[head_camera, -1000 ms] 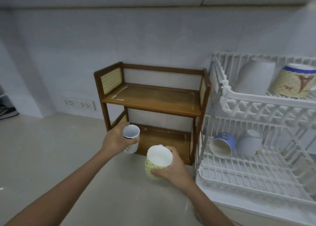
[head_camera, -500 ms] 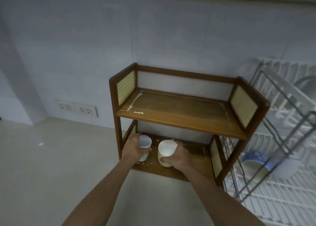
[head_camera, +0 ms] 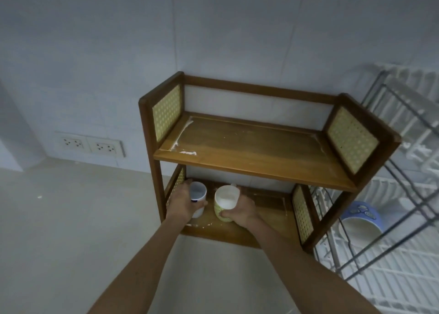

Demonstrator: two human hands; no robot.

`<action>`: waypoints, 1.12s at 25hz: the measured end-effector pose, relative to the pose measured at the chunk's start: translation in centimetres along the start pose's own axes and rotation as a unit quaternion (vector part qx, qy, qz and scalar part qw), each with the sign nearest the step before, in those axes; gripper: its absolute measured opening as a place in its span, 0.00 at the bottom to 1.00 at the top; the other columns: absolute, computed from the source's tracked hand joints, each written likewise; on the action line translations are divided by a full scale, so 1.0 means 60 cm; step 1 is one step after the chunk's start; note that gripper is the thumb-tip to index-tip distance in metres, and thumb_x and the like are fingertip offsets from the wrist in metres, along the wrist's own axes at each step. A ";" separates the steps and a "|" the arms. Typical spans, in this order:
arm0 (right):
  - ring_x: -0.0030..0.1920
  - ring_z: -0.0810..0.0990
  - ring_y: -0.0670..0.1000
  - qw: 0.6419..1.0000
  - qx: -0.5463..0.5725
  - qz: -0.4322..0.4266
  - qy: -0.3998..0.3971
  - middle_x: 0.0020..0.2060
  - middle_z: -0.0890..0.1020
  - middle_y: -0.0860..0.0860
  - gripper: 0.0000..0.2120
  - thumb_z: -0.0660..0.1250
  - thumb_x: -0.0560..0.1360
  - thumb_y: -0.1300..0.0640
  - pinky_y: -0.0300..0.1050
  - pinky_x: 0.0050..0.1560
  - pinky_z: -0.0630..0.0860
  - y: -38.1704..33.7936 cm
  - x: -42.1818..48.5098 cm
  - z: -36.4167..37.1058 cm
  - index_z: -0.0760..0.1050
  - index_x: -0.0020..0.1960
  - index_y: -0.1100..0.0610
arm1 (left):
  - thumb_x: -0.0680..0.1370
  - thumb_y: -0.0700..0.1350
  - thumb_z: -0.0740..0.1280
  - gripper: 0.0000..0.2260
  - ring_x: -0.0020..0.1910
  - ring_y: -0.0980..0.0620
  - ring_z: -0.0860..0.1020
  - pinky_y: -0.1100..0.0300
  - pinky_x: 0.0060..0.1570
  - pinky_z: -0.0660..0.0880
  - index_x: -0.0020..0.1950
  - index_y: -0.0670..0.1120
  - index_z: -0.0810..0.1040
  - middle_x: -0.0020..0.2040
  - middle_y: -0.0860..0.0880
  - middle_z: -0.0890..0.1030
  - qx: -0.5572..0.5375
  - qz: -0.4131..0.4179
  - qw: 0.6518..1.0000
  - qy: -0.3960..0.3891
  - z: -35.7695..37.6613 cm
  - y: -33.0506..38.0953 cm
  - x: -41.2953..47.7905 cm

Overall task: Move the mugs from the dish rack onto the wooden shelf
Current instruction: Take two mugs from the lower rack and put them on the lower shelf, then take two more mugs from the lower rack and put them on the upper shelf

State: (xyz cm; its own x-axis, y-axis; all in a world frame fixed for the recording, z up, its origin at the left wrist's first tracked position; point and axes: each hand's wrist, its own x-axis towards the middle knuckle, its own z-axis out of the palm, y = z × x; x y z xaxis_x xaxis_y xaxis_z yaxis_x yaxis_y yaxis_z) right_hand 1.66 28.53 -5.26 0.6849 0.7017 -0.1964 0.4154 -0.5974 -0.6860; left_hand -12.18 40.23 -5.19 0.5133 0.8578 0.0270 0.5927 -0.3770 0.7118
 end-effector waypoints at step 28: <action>0.61 0.73 0.59 0.959 -0.073 -0.102 0.253 0.60 0.76 0.56 0.18 0.68 0.72 0.65 0.44 0.58 0.67 0.495 -0.313 -0.468 0.73 0.61 0.59 | 0.75 0.45 0.67 0.21 0.65 0.49 0.71 0.56 0.63 0.70 0.68 0.46 0.69 0.66 0.47 0.73 -0.011 0.377 0.924 -0.068 0.366 0.432 -0.408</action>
State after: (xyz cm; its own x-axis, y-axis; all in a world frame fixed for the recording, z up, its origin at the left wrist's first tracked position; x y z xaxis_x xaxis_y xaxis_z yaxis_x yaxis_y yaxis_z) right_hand 17.97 -13.28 -2.27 0.7681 0.5540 0.3212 0.6257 -0.5423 -0.5608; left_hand 4.26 1.78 -2.84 0.8489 0.3016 0.4340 0.0230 -0.8415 0.5397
